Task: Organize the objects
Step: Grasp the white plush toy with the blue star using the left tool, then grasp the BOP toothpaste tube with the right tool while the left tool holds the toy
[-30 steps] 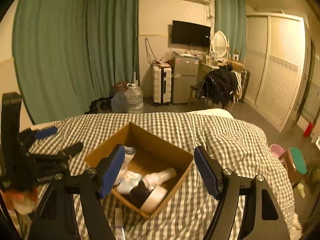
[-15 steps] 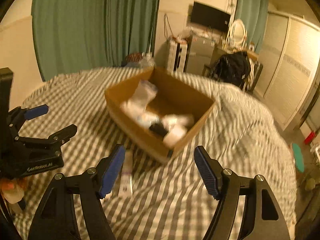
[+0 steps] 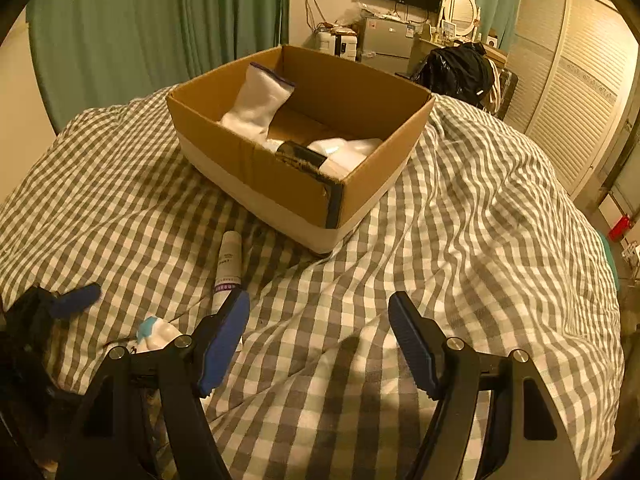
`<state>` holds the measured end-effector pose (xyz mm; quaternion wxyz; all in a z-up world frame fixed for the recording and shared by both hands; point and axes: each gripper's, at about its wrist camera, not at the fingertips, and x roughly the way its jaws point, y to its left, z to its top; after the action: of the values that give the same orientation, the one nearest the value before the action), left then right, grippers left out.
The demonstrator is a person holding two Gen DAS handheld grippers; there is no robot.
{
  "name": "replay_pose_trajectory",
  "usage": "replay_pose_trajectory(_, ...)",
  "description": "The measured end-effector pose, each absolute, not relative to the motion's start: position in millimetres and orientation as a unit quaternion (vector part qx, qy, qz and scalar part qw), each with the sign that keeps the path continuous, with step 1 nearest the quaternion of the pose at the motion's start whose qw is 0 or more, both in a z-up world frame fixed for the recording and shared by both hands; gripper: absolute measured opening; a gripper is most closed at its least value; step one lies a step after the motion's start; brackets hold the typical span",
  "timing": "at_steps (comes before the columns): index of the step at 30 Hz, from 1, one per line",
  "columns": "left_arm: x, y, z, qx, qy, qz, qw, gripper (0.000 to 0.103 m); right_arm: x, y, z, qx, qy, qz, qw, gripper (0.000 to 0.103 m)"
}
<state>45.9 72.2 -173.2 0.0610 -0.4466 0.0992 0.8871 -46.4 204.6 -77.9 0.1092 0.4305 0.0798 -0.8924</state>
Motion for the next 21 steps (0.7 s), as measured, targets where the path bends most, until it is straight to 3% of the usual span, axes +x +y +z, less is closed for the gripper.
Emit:
replay_pose_trajectory(2, 45, 73, -179, -0.452, 0.098, 0.883, 0.072, 0.089, -48, 204, -82, 0.435, 0.079, -0.890, 0.108, 0.072)
replay_pose_trajectory(4, 42, 70, -184, -0.465, 0.078, 0.877, 0.090, 0.066, -48, 204, -82, 0.436, 0.077, -0.890, 0.107, 0.072)
replay_pose_trajectory(6, 39, 66, -187, -0.479, 0.059, 0.871, 0.096, 0.057, -47, 204, -81, 0.435, 0.078, -0.891, 0.106, 0.072)
replay_pose_trajectory(16, 45, 41, -133, -0.433, 0.017, 0.898, 0.082, 0.053, -46, 195, -81, 0.436, 0.098, -0.889, 0.106, 0.072)
replay_pose_trajectory(21, 35, 19, -113, -0.413, 0.036, 0.909, 0.037, 0.053, -57, 178, -86, 0.451, 0.113, -0.876, 0.124, 0.072)
